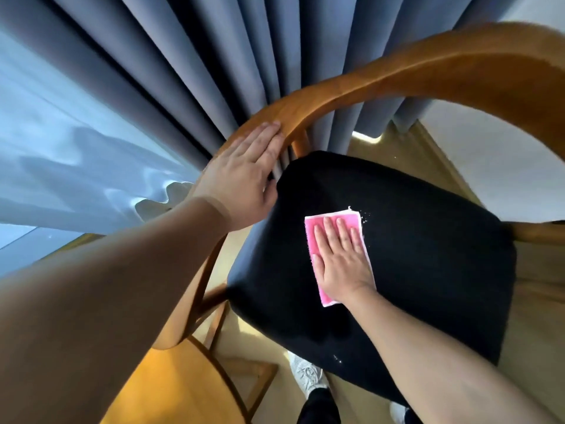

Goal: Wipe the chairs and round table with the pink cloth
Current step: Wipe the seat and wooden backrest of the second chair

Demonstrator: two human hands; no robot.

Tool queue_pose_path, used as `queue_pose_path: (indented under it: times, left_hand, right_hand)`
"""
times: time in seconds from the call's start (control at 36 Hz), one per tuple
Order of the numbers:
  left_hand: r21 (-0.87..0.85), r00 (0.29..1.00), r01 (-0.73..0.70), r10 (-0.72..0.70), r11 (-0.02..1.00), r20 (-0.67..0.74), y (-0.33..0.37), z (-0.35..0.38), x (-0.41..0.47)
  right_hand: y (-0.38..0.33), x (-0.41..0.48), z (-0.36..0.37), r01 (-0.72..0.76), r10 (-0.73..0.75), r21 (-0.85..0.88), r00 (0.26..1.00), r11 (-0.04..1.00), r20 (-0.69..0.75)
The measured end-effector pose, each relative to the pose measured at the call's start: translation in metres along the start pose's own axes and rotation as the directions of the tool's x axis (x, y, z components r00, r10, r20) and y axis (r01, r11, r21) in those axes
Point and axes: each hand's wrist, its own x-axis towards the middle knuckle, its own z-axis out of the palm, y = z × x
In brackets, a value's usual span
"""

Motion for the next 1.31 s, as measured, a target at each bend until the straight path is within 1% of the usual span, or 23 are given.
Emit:
queue_pose_path:
  times: [0.08, 0.19, 0.39, 0.64, 0.78, 0.83, 0.94, 1.03, 1.17, 1.31]
  left_hand:
    - [0.004, 1.000, 0.000, 0.000, 1.000, -0.021, -0.002, 0.003, 0.001]
    - [0.037, 1.000, -0.013, 0.014, 0.999, -0.015, -0.001, 0.002, 0.001]
    - [0.067, 1.000, -0.016, 0.015, 0.998, 0.012, -0.002, 0.004, 0.003]
    - [0.065, 0.999, -0.046, 0.047, 0.997, -0.015, -0.005, 0.006, 0.005]
    - [0.057, 0.999, -0.048, 0.049, 0.997, -0.021, -0.005, 0.006, 0.005]
    - [0.064, 0.999, -0.044, 0.045, 0.997, -0.017, -0.005, 0.006, 0.004]
    - [0.062, 0.999, -0.042, 0.043, 0.997, -0.014, -0.005, 0.006, 0.004]
    - [0.060, 0.999, -0.040, 0.041, 0.997, -0.010, -0.005, 0.007, 0.004]
    - [0.058, 0.999, -0.040, 0.041, 0.997, -0.010, -0.005, 0.006, 0.005]
    - [0.055, 0.999, -0.046, 0.047, 0.997, -0.018, -0.005, 0.006, 0.005]
  right_hand:
    - [0.000, 0.005, -0.003, 0.013, -0.014, 0.022, 1.000, 1.000, 0.009]
    - [0.003, 0.009, -0.005, 0.018, -0.018, 0.037, 1.000, 0.999, 0.016]
    - [0.007, 0.055, -0.022, -0.084, 0.085, 0.028, 0.996, 0.996, -0.028]
    - [-0.005, 0.129, -0.048, -0.191, 0.190, 0.078, 0.982, 0.978, 0.027]
    - [0.004, 0.150, -0.059, -0.169, 0.168, 0.079, 0.986, 0.982, 0.019]
    - [0.013, 0.157, -0.065, -0.152, 0.153, 0.065, 0.988, 0.986, -0.005]
    - [0.034, 0.163, -0.072, -0.176, 0.178, 0.037, 0.983, 0.984, -0.049]
    - [0.049, 0.158, -0.070, -0.194, 0.195, 0.018, 0.979, 0.981, -0.056]
    - [0.076, 0.142, -0.066, -0.263, 0.262, 0.004, 0.962, 0.965, -0.076]
    - [0.078, 0.127, -0.056, -0.325, 0.326, 0.022, 0.941, 0.945, -0.092]
